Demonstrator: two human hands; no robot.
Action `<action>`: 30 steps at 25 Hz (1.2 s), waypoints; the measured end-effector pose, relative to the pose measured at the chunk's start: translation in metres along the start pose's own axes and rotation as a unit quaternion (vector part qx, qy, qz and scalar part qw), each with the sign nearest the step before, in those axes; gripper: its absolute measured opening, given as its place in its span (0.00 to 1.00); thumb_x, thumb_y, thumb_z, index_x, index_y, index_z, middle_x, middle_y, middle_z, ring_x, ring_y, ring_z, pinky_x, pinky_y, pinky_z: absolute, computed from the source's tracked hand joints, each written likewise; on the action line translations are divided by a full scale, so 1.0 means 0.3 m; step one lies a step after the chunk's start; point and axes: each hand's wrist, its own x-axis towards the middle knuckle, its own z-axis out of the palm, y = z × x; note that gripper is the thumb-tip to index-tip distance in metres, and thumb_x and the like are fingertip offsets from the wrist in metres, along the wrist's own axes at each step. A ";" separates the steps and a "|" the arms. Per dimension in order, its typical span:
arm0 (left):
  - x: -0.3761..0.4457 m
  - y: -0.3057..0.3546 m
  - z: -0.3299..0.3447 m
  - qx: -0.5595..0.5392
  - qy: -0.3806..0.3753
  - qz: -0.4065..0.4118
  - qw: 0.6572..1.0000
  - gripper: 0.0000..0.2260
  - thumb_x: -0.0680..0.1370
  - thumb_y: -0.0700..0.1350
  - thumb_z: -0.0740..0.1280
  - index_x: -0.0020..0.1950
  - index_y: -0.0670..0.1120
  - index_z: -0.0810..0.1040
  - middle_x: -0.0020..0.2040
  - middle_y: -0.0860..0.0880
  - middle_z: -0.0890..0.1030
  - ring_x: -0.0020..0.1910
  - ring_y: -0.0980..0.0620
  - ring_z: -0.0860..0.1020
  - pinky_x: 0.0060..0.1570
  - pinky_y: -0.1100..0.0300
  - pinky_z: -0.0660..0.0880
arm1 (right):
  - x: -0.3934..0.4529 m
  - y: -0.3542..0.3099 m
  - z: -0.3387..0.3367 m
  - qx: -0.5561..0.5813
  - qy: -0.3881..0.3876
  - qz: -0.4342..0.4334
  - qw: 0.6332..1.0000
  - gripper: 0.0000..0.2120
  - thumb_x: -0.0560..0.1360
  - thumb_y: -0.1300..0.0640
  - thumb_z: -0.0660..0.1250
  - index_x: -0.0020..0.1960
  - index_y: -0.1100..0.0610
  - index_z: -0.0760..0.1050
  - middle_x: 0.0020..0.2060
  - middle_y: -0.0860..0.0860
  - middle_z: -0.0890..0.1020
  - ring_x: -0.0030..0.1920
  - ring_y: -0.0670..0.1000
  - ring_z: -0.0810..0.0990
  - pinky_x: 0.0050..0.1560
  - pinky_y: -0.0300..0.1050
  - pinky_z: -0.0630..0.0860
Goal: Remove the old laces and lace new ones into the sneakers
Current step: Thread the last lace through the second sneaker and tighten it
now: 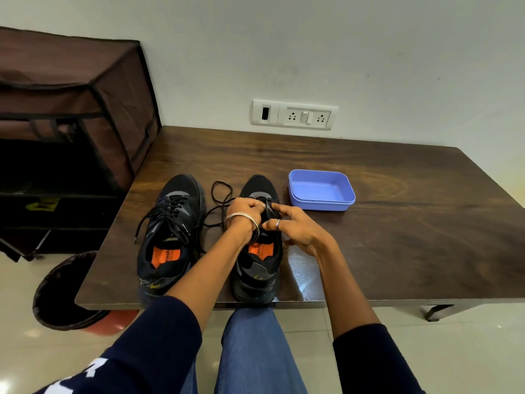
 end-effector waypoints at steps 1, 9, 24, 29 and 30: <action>0.001 0.000 -0.004 -0.007 -0.003 -0.002 1.000 0.06 0.76 0.40 0.69 0.40 0.45 0.84 0.40 0.48 0.82 0.44 0.48 0.80 0.51 0.52 0.79 | 0.000 0.005 -0.003 0.014 0.001 -0.003 1.000 0.25 0.75 0.66 0.67 0.70 0.53 0.68 0.47 0.50 0.81 0.44 0.44 0.81 0.33 0.33 0.75; 0.000 0.019 0.007 0.061 0.001 -0.016 0.998 0.06 0.77 0.41 0.68 0.46 0.46 0.85 0.46 0.48 0.84 0.46 0.48 0.81 0.52 0.53 0.79 | -0.007 0.036 -0.017 0.077 -0.036 -0.002 0.996 0.30 0.73 0.63 0.72 0.72 0.53 0.67 0.58 0.51 0.80 0.55 0.48 0.80 0.45 0.40 0.78; -0.070 -0.015 -0.060 0.344 0.049 0.108 0.931 0.22 0.71 0.60 0.69 0.63 0.56 0.72 0.64 0.50 0.69 0.67 0.45 0.62 0.65 0.44 0.59 | 0.068 -0.137 -0.027 0.401 0.342 -0.068 0.847 0.14 0.79 0.64 0.53 0.38 0.59 0.71 0.35 0.58 0.81 0.36 0.56 0.79 0.43 0.49 0.76; -0.068 -0.032 -0.060 0.267 0.032 0.086 0.959 0.29 0.69 0.60 0.72 0.67 0.55 0.68 0.66 0.50 0.67 0.68 0.44 0.63 0.66 0.42 0.59 | -0.030 -0.228 -0.145 0.184 0.402 -0.228 0.867 0.10 0.78 0.61 0.62 0.40 0.51 0.76 0.30 0.47 0.76 0.29 0.47 0.71 0.30 0.42 0.68; -0.065 -0.036 -0.061 0.259 0.030 0.083 0.962 0.31 0.68 0.60 0.72 0.68 0.54 0.67 0.67 0.51 0.67 0.68 0.44 0.63 0.66 0.41 0.59 | -0.010 -0.209 -0.118 -0.011 0.369 -0.201 0.907 0.06 0.77 0.56 0.66 0.43 0.49 0.79 0.36 0.46 0.81 0.36 0.48 0.77 0.36 0.44 0.72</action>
